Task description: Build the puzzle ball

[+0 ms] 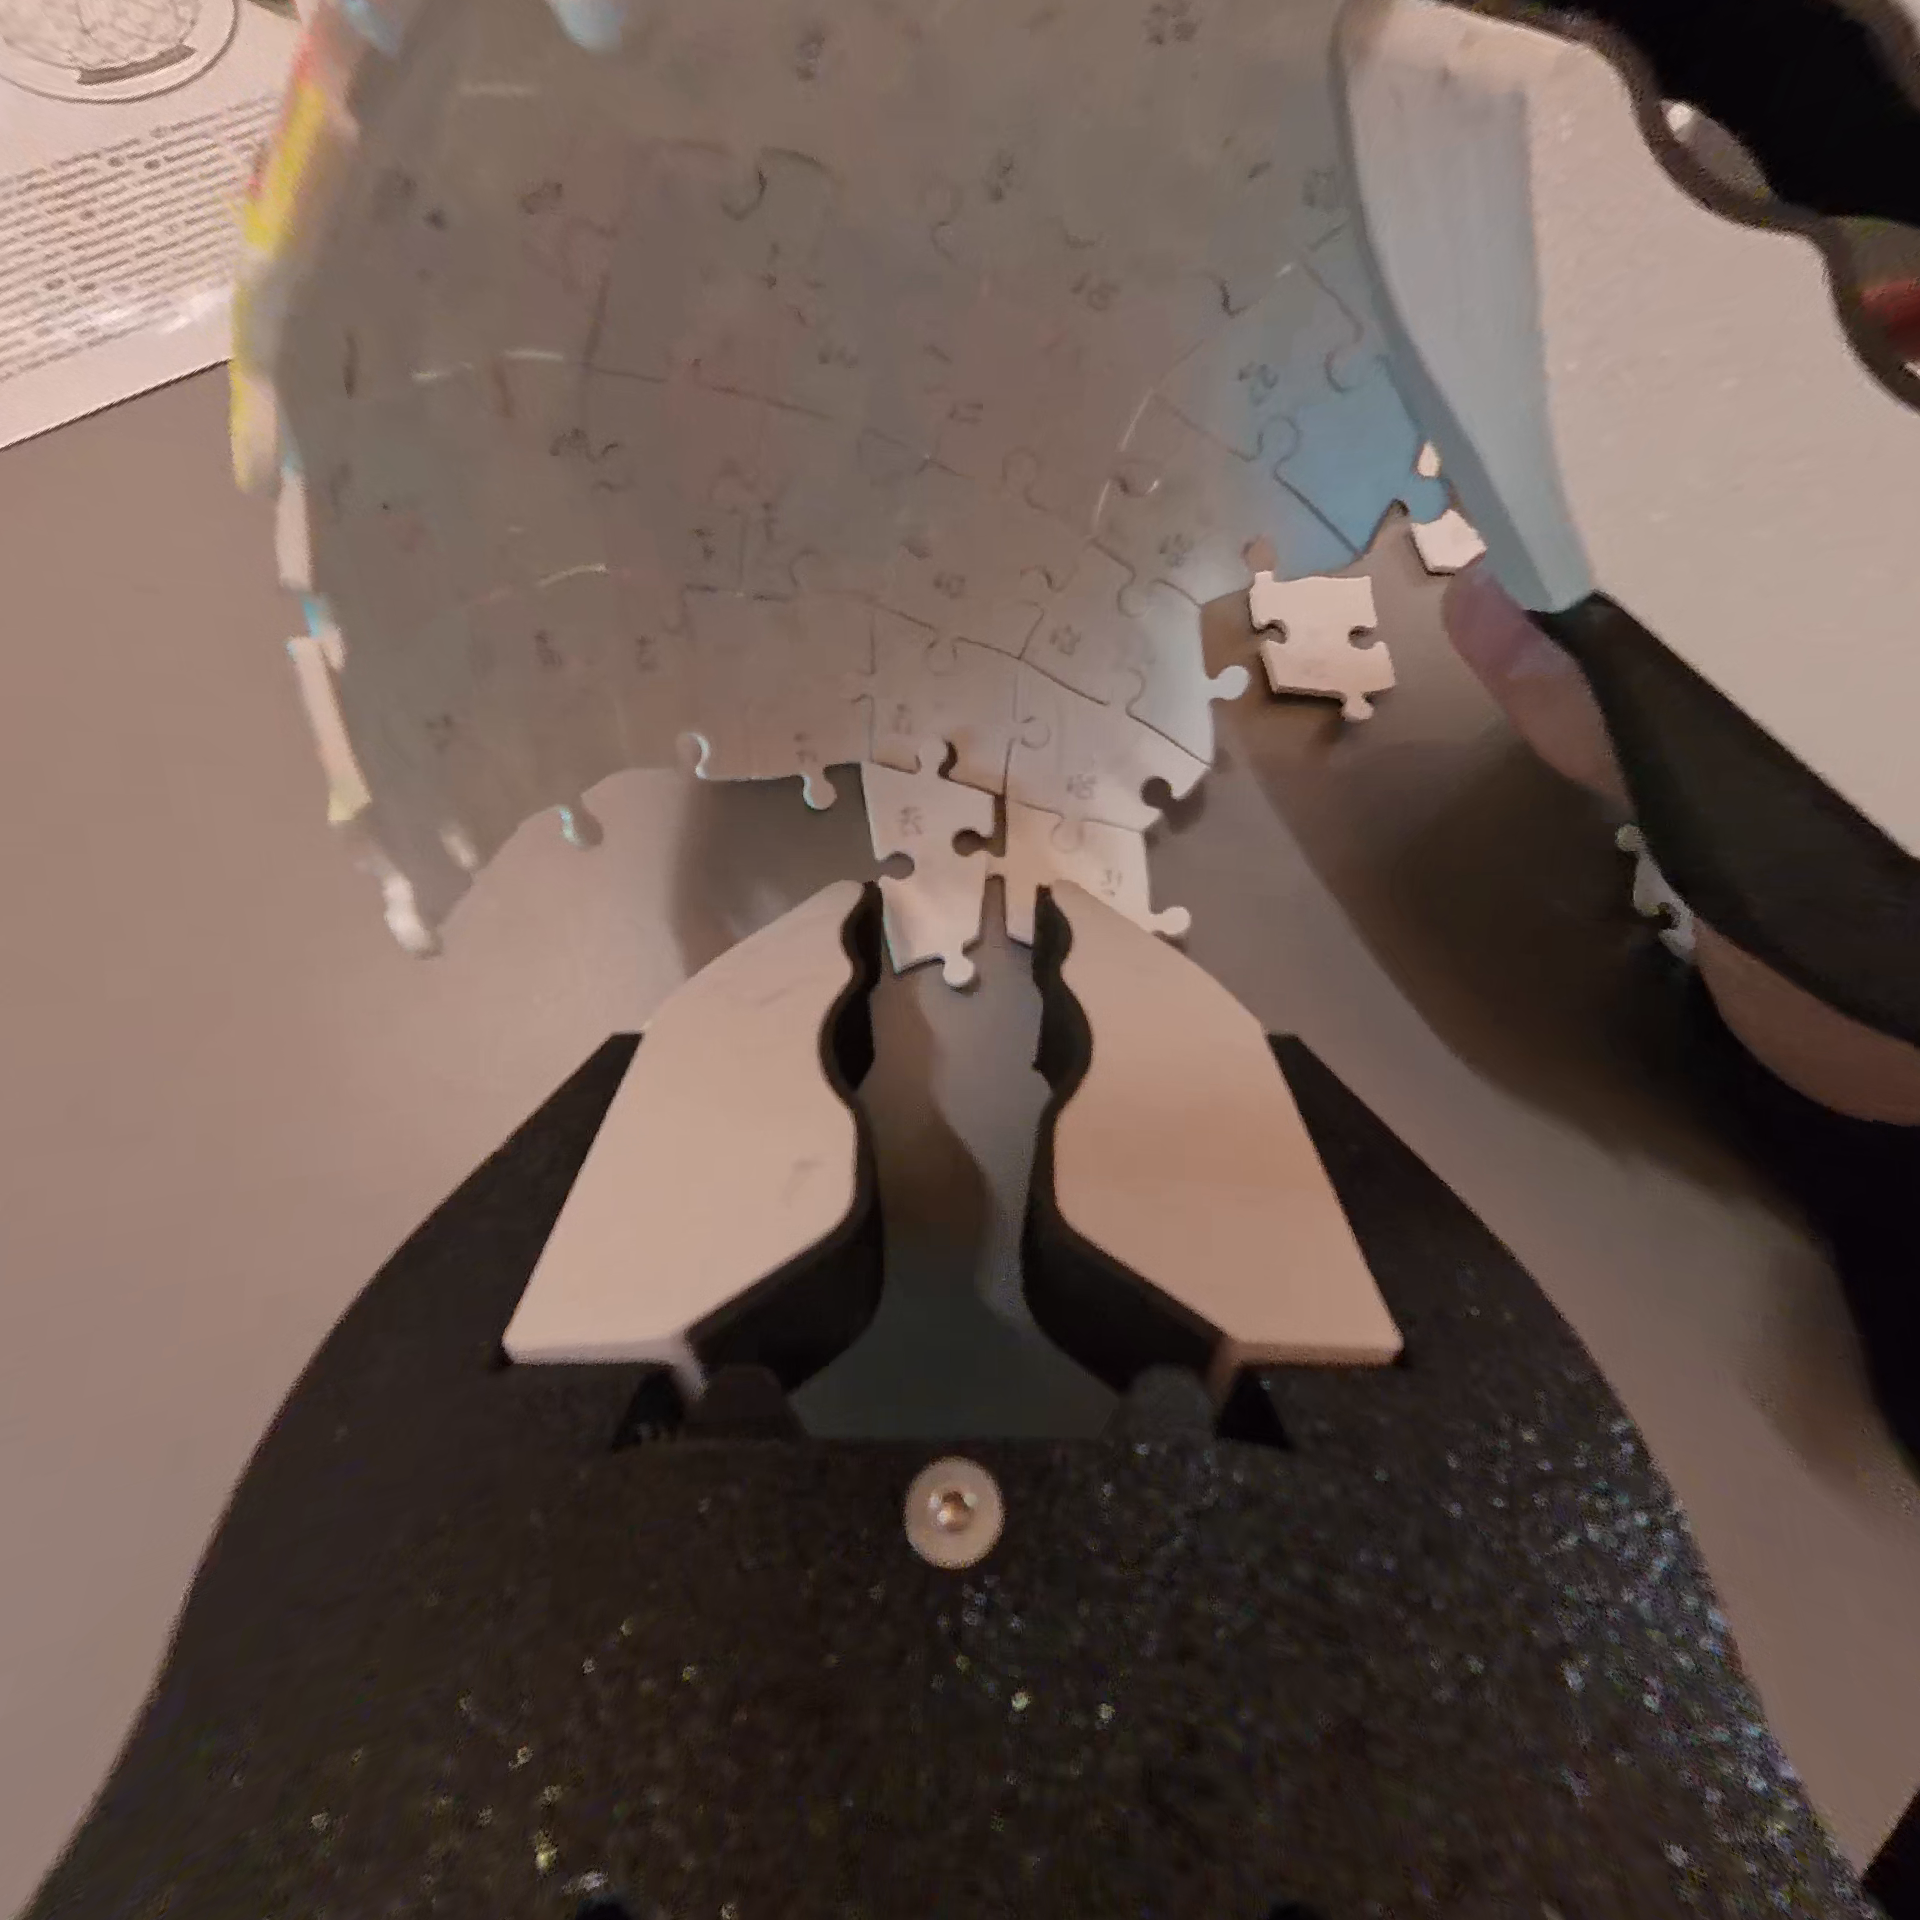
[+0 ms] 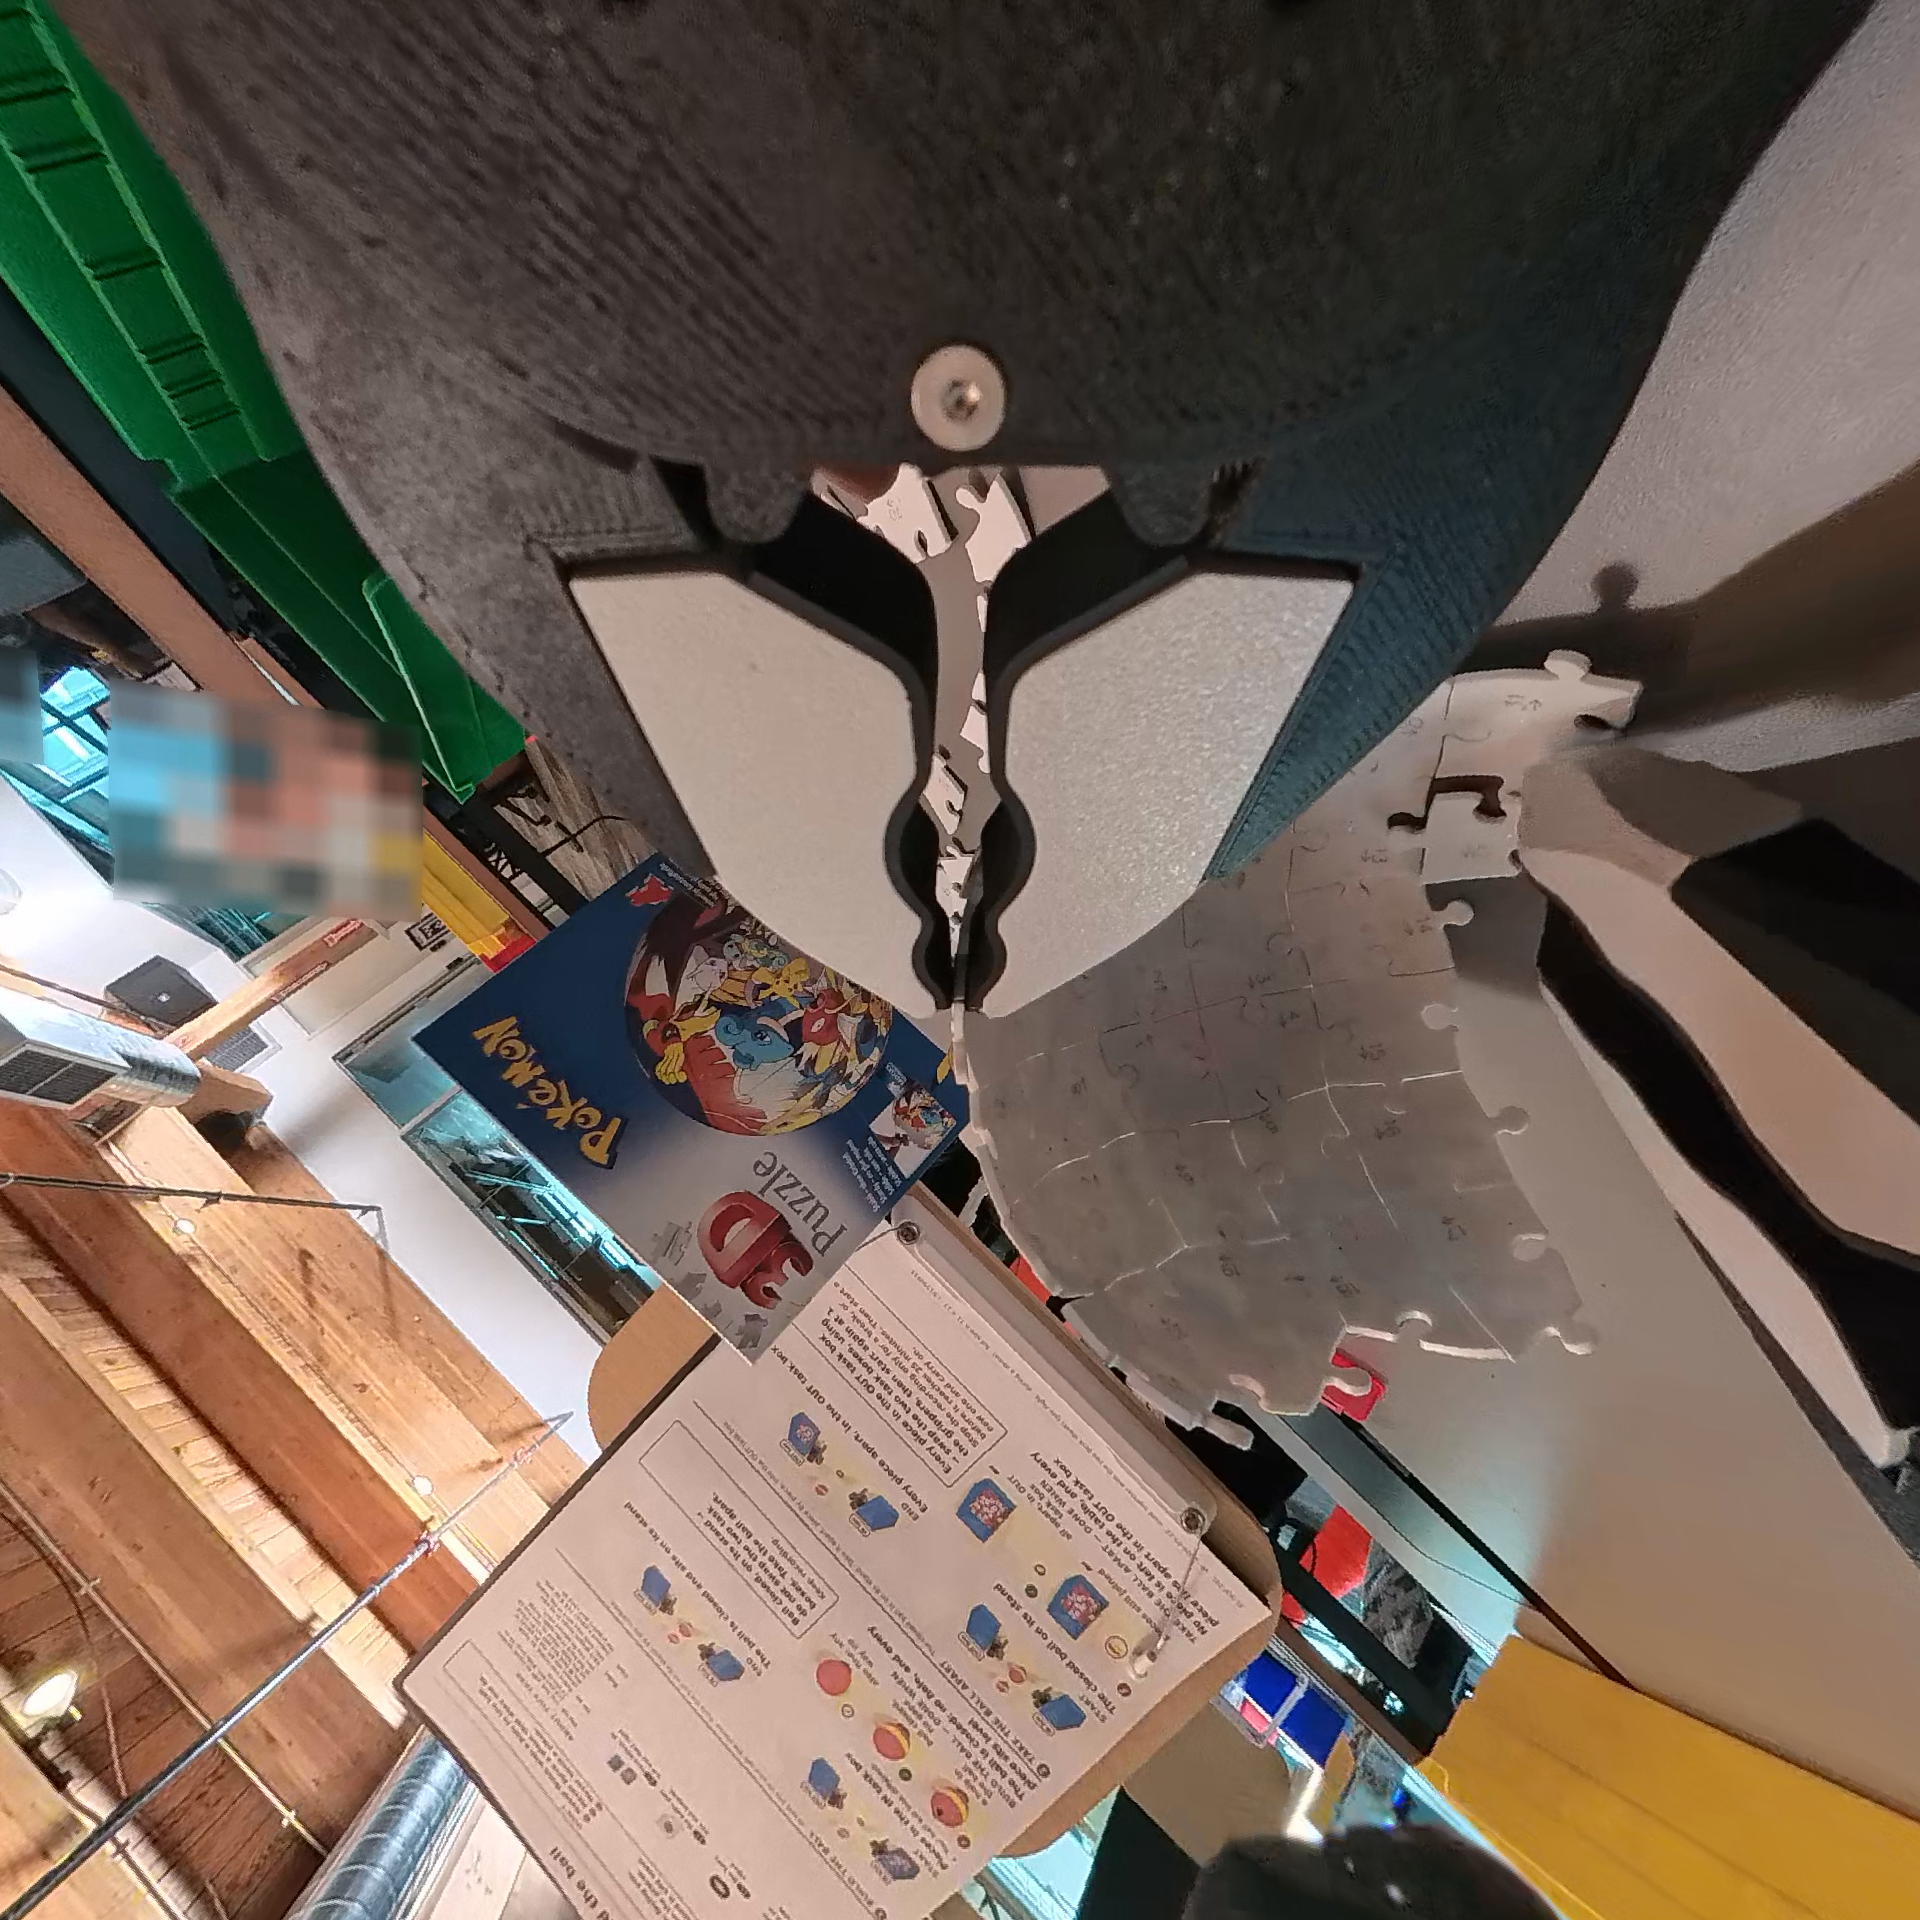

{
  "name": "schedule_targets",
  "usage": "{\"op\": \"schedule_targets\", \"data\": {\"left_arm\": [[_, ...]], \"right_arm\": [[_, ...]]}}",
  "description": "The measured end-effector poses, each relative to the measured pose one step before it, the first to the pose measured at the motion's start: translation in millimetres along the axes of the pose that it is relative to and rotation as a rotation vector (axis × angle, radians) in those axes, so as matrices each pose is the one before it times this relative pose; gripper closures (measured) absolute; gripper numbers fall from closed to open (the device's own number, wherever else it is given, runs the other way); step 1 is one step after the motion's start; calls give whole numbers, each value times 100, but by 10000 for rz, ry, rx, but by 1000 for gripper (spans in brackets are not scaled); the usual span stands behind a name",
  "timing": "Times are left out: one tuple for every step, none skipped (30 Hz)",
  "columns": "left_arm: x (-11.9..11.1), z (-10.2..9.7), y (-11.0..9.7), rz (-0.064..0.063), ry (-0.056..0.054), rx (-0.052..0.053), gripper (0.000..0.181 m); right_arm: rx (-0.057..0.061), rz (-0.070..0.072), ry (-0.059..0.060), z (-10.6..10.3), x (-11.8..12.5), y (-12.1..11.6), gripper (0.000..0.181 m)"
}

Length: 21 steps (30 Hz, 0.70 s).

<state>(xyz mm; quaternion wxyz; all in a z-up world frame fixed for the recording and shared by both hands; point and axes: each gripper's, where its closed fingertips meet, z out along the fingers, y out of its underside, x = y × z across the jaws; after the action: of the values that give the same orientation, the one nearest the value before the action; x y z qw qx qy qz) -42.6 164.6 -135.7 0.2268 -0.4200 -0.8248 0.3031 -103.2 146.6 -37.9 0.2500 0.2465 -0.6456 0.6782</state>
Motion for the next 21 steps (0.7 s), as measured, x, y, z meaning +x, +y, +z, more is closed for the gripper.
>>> {"op": "schedule_targets", "data": {"left_arm": [[35,-99,-34,80,52,43,154],[101,-124,-146,210,112,126,154],[19,-187,-244,315,67,205,156],[-223,-233,-198,400,-93,178,160],[-256,-185,-99,470,-110,102,164],[-51,-118,-22,535,23,45,167],[-52,-89,10,546,-20,48,169],[-131,-111,11,598,-135,34,178],[-155,-76,13,691,-205,7,181],[-347,-41,-8,729,-357,-25,181],[-441,-2,-32,771,-439,-40,181],[-304,41,-135,735,-369,25,181],[-74,99,-256,585,-215,125,181],[59,197,-201,313,-116,131,181],[280,279,73,104,102,-49,181],[392,268,203,5,217,-145,181],[164,199,57,-48,84,-24,181],[-29,105,-37,-56,-33,56,181],[-37,89,35,-47,-7,6,181],[4,112,60,-27,37,-18,181],[-59,79,10,-16,-6,36,181]], "right_arm": [[6,0,3,-6,-4,-15,179],[10,-3,-4,-3,-10,-20,179],[10,-7,1,-12,-8,-27,179],[2,-10,0,2,0,-9,179],[1,-15,3,-10,-13,0,179],[18,-8,-4,-7,-6,-31,179],[30,-8,-9,-9,-19,-39,179],[21,-27,-3,-5,-21,-47,179],[21,-40,-3,-5,-18,-40,179],[16,-32,2,-8,-18,-48,179],[2,-47,8,-9,-14,-28,179],[19,-51,1,-7,-34,-50,179],[27,-19,-2,-20,-25,-57,179],[26,2,-9,-1,-28,-48,179],[2,-4,-2,2,-8,-9,179],[7,-19,-2,-6,-16,-9,179],[24,-17,-7,-13,-11,-32,179],[16,-2,-3,-8,-9,-29,179],[1,-12,-5,-9,-11,-2,179],[22,0,-6,-5,-14,-23,179],[33,21,-21,-5,-42,-59,179]]}}
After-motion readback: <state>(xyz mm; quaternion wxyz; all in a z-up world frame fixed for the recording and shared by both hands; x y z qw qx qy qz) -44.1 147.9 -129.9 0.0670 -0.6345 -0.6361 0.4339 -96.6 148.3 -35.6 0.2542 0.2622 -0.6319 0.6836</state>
